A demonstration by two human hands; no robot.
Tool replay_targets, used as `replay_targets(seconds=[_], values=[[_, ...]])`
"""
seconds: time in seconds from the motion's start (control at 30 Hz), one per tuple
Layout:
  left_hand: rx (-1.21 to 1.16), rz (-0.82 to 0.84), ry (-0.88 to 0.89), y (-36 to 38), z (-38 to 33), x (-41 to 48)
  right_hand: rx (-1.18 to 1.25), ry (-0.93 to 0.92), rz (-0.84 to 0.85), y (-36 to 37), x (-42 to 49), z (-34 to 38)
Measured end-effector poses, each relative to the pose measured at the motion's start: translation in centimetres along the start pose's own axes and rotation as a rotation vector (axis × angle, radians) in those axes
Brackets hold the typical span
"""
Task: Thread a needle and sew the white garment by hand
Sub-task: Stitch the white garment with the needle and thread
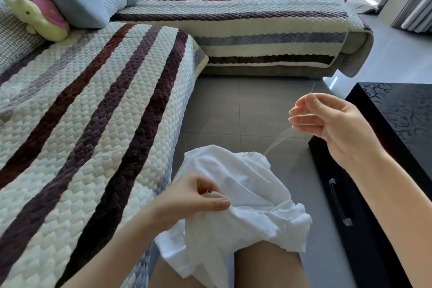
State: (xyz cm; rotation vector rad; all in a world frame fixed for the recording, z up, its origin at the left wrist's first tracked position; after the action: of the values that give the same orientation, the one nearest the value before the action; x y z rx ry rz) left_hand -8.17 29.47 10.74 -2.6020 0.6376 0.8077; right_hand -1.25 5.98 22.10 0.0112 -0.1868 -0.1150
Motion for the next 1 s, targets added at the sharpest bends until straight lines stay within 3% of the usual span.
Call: replay_targets(seconds=[0.07, 0.17, 0.23, 0.33, 0.4, 0.43, 0.5, 0.6, 0.7, 0.83, 0.9, 1.0], values=[[-0.072, -0.020, -0.018, -0.2, 0.5, -0.1, 0.123, 0.151, -0.081, -1.9, 1.3, -2.3], [-0.144, 0.001, -0.021, -0.4, 1.1, -0.5, 0.625, 0.456, -0.251, -4.4, 2.7, -7.3], [-0.167, 0.030, -0.015, -0.5, 1.3, -0.9, 0.660, 0.500, -0.367, -7.7, 3.7, -11.1], [-0.191, 0.051, -0.021, -0.7, 1.4, -1.5, 0.186, 0.460, -0.728, -15.7, 3.1, -14.6], [-0.208, 0.054, -0.028, -0.8, 1.3, -1.8, -0.423, 0.400, -0.852, -18.9, 1.5, -13.5], [-0.209, 0.057, -0.028, -0.7, 1.1, -1.9, -0.631, 0.334, -0.774, -18.1, 1.6, -12.7], [-0.202, 0.058, -0.023, -0.6, 0.7, -2.2, -0.716, 0.155, -0.376, -12.5, 2.8, -11.7], [-0.193, 0.057, -0.022, -0.3, 0.3, -2.4, -0.397, 0.023, 0.218, -1.4, -0.7, -9.1], [-0.191, 0.063, -0.025, -0.2, 0.1, -2.6, -0.328, -0.093, 0.670, 6.2, -6.5, -7.1], [-0.190, 0.062, -0.029, 0.0, 0.0, -2.8, -0.514, -0.137, 0.849, 9.4, -9.1, -8.5], [-0.189, 0.066, -0.031, 0.0, -0.1, -2.9, -0.502, -0.115, 0.832, 9.8, -8.9, -8.3], [-0.180, 0.054, -0.039, 0.0, -0.3, -3.1, -0.284, -0.114, 0.716, 9.4, -7.2, -6.1]])
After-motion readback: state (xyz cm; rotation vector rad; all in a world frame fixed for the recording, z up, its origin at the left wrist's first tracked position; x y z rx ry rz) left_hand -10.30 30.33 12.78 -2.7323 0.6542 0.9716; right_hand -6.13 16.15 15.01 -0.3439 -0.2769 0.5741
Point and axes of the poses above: each hand's wrist, its own x-axis towards the middle knuckle, its own y-axis out of the palm, z = x × y, the point moved 9 cm from there along x, towards the middle knuckle, and after that the axes turned 12 degrees about -y, right-handed, at the moved point
